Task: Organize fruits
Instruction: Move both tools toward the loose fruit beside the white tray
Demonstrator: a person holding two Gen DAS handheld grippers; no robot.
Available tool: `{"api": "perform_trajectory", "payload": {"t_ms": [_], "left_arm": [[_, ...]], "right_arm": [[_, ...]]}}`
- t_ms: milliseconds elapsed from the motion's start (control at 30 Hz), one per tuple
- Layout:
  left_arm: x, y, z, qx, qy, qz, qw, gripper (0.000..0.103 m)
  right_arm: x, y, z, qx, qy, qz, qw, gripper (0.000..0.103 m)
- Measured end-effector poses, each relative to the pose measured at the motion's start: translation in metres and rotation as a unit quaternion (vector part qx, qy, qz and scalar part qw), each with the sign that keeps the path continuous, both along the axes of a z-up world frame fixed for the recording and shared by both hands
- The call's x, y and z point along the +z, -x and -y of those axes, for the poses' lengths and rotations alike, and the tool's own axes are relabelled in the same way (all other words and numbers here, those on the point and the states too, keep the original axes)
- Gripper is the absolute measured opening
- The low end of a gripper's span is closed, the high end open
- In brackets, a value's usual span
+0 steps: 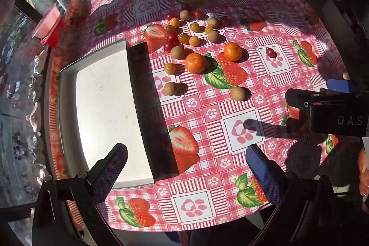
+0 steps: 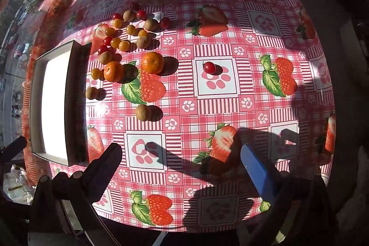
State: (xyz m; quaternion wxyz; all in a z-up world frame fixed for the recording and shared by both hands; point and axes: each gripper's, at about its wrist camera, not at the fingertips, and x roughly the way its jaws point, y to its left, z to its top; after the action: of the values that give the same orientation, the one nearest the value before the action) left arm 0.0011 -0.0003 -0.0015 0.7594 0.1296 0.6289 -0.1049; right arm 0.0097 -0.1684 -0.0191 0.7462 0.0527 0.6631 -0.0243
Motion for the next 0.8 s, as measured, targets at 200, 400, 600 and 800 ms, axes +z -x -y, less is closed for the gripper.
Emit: {"api": "perform_trajectory", "payload": {"t_ms": [200, 400, 600, 800], "left_arm": [[-0.011, -0.009, 0.0, -0.017, 0.009, -0.022, 0.9996, 0.103], [-0.017, -0.009, -0.005, 0.001, 0.01, -0.026, 0.9996, 0.103], [-0.024, -0.012, -0.032, 0.058, 0.013, -0.034, 0.9977, 0.103], [-0.035, -0.02, -0.042, 0.085, 0.035, -0.063, 0.9937, 0.103]], "right_arm": [[0.001, -0.004, -0.007, 0.004, 0.009, 0.001, 1.0, 0.103], [0.0, -0.007, -0.011, 0.008, 0.014, -0.004, 1.0, 0.103], [-0.005, -0.009, -0.007, 0.009, 0.011, -0.012, 1.0, 0.103], [-0.013, -0.009, -0.003, 0.005, 0.008, -0.025, 1.0, 0.103]]}}
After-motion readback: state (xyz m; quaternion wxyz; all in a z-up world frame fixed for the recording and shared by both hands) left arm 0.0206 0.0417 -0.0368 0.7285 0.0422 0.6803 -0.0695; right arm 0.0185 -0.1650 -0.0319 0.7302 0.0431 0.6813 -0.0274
